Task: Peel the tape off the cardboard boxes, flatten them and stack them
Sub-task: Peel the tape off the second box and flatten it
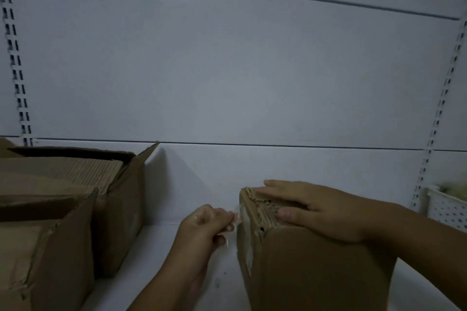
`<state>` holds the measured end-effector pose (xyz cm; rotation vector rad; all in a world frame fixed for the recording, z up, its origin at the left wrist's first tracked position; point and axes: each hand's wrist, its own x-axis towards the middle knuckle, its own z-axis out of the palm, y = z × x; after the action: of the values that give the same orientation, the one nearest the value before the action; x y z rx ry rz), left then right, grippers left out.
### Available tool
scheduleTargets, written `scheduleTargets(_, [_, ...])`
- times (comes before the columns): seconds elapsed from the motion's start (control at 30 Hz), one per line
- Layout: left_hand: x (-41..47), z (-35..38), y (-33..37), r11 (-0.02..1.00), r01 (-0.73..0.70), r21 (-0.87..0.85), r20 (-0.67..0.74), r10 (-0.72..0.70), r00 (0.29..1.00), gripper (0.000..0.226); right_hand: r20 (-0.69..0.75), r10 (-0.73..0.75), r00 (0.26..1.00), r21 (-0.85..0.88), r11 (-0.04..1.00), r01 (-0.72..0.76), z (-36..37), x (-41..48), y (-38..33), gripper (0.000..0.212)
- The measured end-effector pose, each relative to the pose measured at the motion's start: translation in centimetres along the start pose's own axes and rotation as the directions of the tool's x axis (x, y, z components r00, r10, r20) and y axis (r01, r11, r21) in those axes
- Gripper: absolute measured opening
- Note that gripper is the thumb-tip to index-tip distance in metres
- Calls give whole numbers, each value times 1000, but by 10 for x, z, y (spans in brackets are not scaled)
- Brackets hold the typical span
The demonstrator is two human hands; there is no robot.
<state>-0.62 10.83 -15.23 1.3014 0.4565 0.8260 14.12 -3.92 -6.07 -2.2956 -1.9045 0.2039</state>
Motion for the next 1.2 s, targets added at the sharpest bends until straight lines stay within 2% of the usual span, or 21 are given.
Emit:
scheduleTargets(0.1, [-1, 8, 0, 1000, 16, -18, -24, -17, 1000, 28, 67, 17, 998, -62, 998, -12, -8, 3, -11, 44])
scheduleTargets(0.13, [-1, 10, 0, 999, 30, -35, -19, -31, 999, 29, 53, 32, 998, -36, 999, -31, -10, 6, -15, 42])
scheduleTargets(0.2, [0, 14, -1, 997, 58, -49, 32, -56, 998, 45, -13, 70, 997, 55, 996, -70, -9, 12, -26, 39])
scheduleTargets(0.27, [-2, 15, -2, 1000, 26, -3, 63, -26, 998, 42, -44, 98, 994, 61, 994, -95, -2, 16, -33, 51])
scheduleTargets(0.33, [-3, 15, -1, 998, -27, 58, 61, 23, 998, 33, -4, 105, 994, -15, 994, -106, 7, 19, -33, 59])
scheduleTargets(0.43, [-1, 15, 2, 981, -101, 165, 6, 102, 995, 33, 8, 106, 994, -16, 994, -106, 10, 17, -33, 51])
scheduleTargets(0.53, [-1, 24, 3, 993, -4, 117, -16, 6, 1000, 38, -51, 96, 994, 19, 995, -95, 11, 14, -36, 51])
scheduleTargets(0.63, [1, 28, -2, 994, 87, 69, 59, -91, 994, 39, -97, 85, 992, 33, 996, -82, 13, 13, -36, 33])
scheduleTargets(0.73, [7, 27, -6, 983, 158, 98, 109, -168, 980, 51, -109, 82, 991, 42, 996, -78, 12, 14, -37, 27])
scheduleTargets(0.83, [5, 29, -6, 984, 149, 98, 227, -167, 959, 39, -119, 80, 990, 57, 996, -73, 11, 14, -38, 21])
scheduleTargets(0.9, [4, 24, -5, 985, 162, 65, 264, -174, 949, 34, -111, 91, 990, 61, 995, -84, 9, 15, -37, 27])
scheduleTargets(0.97, [6, 17, -3, 982, 173, 81, 245, -188, 951, 31, -110, 93, 990, 61, 994, -87, 7, 16, -35, 42])
scheduleTargets(1.03, [5, 13, -4, 981, 191, 26, 211, -192, 958, 33, -102, 98, 990, 53, 994, -93, 6, 17, -34, 45])
scheduleTargets(1.13, [3, 8, -6, 972, 235, -32, 128, -229, 965, 40, -95, 89, 992, 25, 996, -87, 6, 16, -35, 39])
scheduleTargets(1.2, [7, -5, -7, 956, 257, -141, 1, -260, 966, 32, -94, 74, 993, 19, 997, -73, 6, 16, -37, 30])
